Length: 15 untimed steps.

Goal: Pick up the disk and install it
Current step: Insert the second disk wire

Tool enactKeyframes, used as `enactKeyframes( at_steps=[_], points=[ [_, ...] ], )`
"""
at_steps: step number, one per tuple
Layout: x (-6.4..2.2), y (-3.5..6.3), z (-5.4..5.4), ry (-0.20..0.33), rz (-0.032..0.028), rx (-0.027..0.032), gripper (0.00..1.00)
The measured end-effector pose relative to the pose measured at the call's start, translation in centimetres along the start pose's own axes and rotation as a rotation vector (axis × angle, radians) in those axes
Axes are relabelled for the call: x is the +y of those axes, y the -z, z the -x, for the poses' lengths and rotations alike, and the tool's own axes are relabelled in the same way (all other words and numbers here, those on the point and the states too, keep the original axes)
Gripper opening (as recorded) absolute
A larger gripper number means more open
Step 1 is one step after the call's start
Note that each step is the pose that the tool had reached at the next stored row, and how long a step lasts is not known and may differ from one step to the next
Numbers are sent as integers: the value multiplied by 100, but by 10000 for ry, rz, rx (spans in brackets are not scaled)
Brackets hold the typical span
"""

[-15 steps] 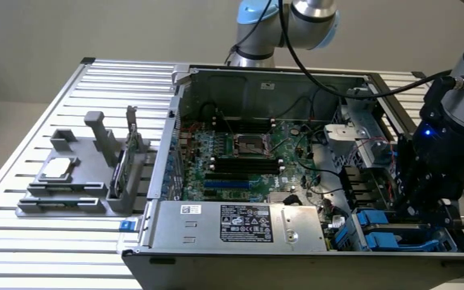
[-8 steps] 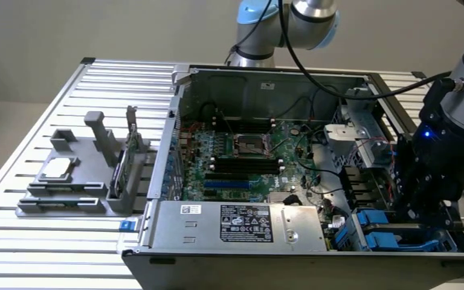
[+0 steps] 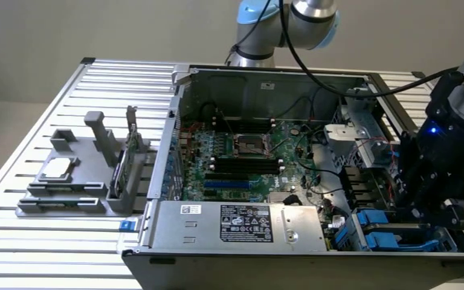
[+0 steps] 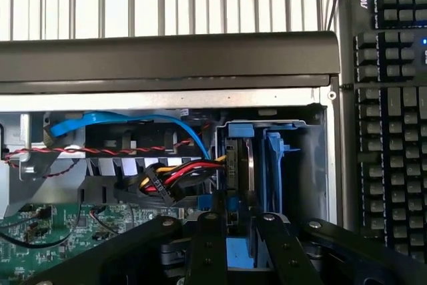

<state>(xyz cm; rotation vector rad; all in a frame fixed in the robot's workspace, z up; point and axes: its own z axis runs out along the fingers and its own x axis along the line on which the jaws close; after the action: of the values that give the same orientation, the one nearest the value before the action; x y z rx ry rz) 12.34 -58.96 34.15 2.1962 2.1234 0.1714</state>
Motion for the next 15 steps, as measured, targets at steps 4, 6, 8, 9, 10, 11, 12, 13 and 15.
enactKeyframes(
  at_steps=[4,6,8,9,10,11,12,13,15],
  points=[
    [-67,32,7,39,-1,10,25],
    [-106,47,9,85,-3,15,25],
    [-140,66,9,134,-4,22,25],
    [-157,78,10,162,-4,27,25],
    [-172,91,10,187,-5,29,25],
    [-189,105,10,212,-5,32,25],
    [-206,118,11,235,-6,37,25],
    [-224,130,11,257,-6,39,25],
    [-250,143,12,291,-8,45,16]
  ],
)
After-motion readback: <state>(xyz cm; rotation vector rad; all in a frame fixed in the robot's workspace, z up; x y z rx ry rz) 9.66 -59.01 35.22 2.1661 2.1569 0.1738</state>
